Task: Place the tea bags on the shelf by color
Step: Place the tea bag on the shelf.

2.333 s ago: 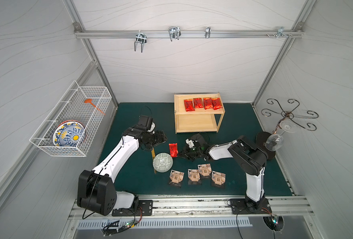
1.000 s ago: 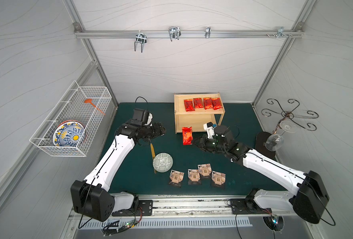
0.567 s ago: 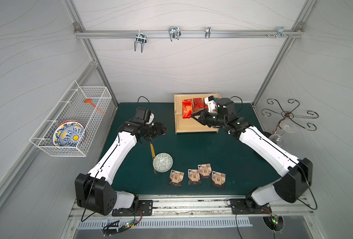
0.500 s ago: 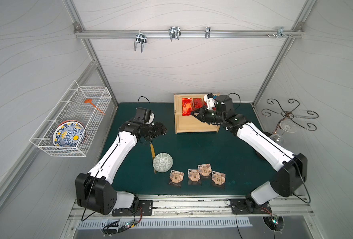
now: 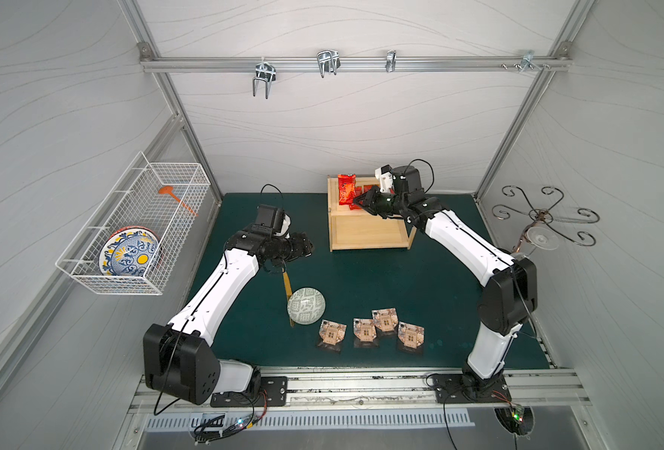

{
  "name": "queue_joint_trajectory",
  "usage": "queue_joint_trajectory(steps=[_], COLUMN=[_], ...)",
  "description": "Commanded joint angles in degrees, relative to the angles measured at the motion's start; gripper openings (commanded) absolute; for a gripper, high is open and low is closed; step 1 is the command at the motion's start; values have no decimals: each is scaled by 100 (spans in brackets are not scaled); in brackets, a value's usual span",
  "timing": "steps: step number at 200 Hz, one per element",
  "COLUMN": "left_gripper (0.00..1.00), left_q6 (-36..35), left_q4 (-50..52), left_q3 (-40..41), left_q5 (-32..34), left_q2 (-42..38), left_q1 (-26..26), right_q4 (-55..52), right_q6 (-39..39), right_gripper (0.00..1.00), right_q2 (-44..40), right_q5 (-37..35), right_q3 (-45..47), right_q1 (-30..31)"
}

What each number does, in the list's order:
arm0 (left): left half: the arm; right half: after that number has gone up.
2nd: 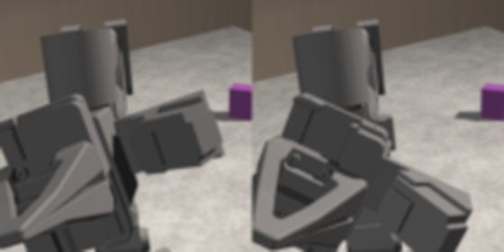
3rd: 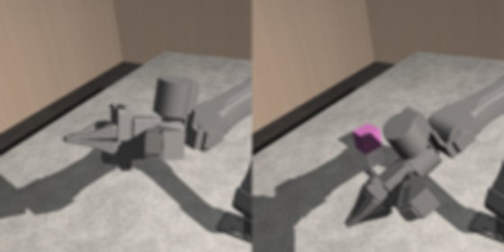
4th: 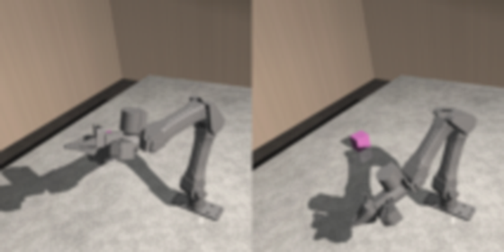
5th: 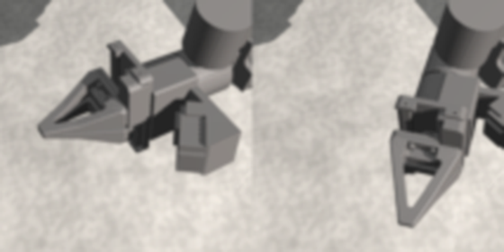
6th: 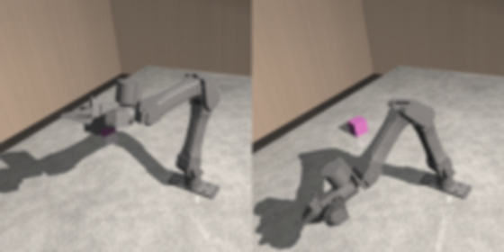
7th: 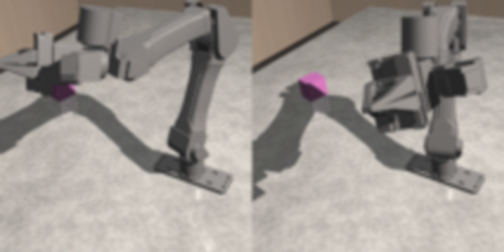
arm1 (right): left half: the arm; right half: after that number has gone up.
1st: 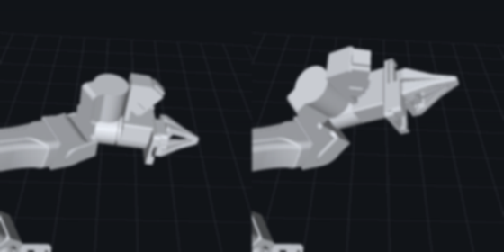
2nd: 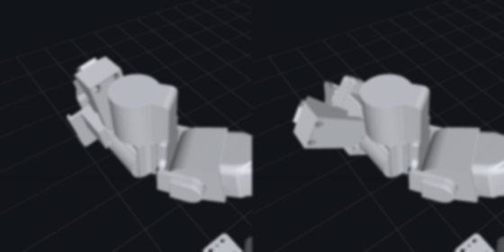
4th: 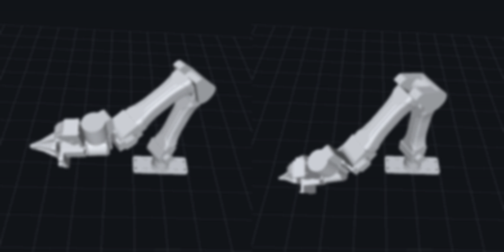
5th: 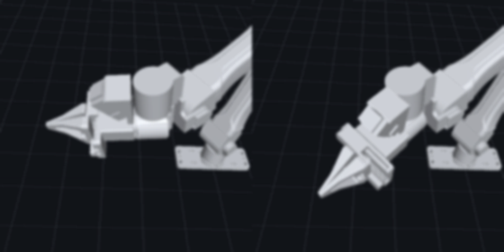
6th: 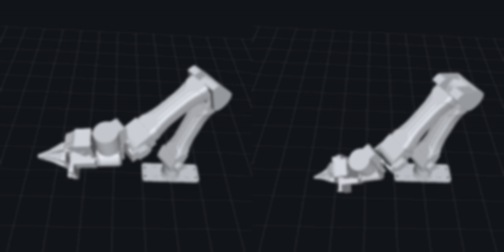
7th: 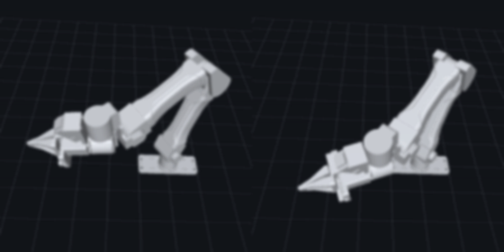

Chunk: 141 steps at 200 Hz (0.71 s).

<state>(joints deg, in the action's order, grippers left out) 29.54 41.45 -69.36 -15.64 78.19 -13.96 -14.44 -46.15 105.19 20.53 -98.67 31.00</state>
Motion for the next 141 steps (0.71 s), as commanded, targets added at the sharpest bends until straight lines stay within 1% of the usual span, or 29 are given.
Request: queue_joint_trajectory(steps=[1,141], left_gripper=[80,80], left_q6=[-111,-80], left_q4=[-267,-291], left_q3=[-25,20], left_q5=[8,-132], left_q2=[29,-15], left_q1=[33,67], right_q4=[11,-147], right_q6=[134,80], right_gripper=[0,1], right_q2=[211,1041], right_q5=[-65,-131], right_q3=[-221,-964], right_q1=[26,108])
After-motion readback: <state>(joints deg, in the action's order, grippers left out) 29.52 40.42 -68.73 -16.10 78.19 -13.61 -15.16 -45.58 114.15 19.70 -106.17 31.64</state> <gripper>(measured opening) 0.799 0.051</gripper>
